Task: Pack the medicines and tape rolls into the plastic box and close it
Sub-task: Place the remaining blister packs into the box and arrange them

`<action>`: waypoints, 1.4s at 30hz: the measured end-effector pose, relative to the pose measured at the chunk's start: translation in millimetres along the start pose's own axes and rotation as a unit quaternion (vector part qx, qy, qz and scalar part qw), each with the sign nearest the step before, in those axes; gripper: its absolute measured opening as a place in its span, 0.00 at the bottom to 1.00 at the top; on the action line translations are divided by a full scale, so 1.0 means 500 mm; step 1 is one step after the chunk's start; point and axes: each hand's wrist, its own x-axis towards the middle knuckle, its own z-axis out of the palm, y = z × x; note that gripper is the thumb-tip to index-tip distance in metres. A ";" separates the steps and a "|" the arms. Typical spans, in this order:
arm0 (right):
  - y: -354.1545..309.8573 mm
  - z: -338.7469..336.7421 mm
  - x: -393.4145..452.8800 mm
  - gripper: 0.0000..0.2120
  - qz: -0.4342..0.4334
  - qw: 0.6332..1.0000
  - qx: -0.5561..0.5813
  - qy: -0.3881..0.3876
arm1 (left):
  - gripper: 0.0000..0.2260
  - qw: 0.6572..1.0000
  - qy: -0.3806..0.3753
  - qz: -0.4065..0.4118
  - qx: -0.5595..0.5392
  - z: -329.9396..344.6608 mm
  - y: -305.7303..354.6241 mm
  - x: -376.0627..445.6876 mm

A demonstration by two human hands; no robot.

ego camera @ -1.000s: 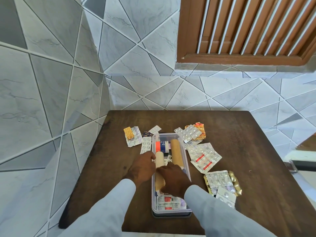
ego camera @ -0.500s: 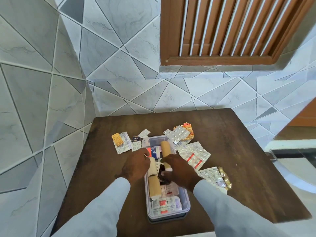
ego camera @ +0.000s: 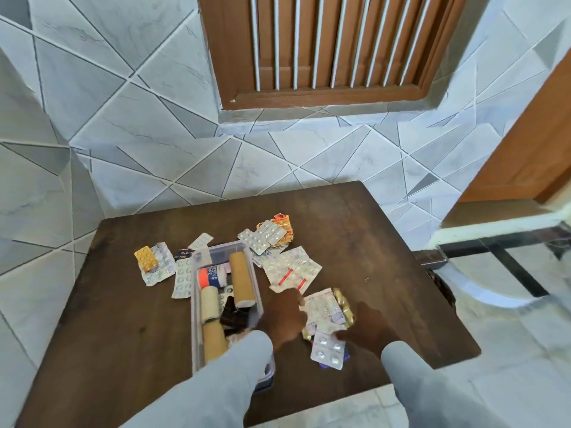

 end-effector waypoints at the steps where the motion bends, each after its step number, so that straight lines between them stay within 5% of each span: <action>1: 0.012 0.000 -0.001 0.36 -0.003 1.000 0.006 -0.013 | 0.11 0.999 -0.001 -0.012 0.041 0.033 0.011 0.000; 4: 0.021 0.008 -0.005 0.14 -0.030 0.998 0.059 -0.009 | 0.16 0.993 0.017 -0.021 0.113 0.103 0.022 -0.014; 9: 0.025 0.017 -0.005 0.16 -0.037 0.982 0.183 -0.009 | 0.26 0.995 0.047 -0.067 0.051 0.133 0.021 -0.022; 18: 0.055 0.015 0.013 0.14 -0.007 0.943 0.325 -0.072 | 0.21 0.987 0.111 -0.117 -0.015 0.146 0.025 -0.028; 29: 0.074 0.004 0.027 0.11 0.019 0.915 0.389 -0.108 | 0.21 0.983 0.131 -0.049 0.120 0.122 0.020 0.014; 35: 0.075 0.001 0.047 0.05 0.034 0.917 0.380 -0.112 | 0.29 0.963 0.034 -0.063 0.258 0.092 0.028 0.079; 42: 0.062 0.005 0.055 0.07 0.030 0.914 0.390 -0.111 | 0.32 0.981 0.024 -0.102 0.163 0.094 0.023 0.089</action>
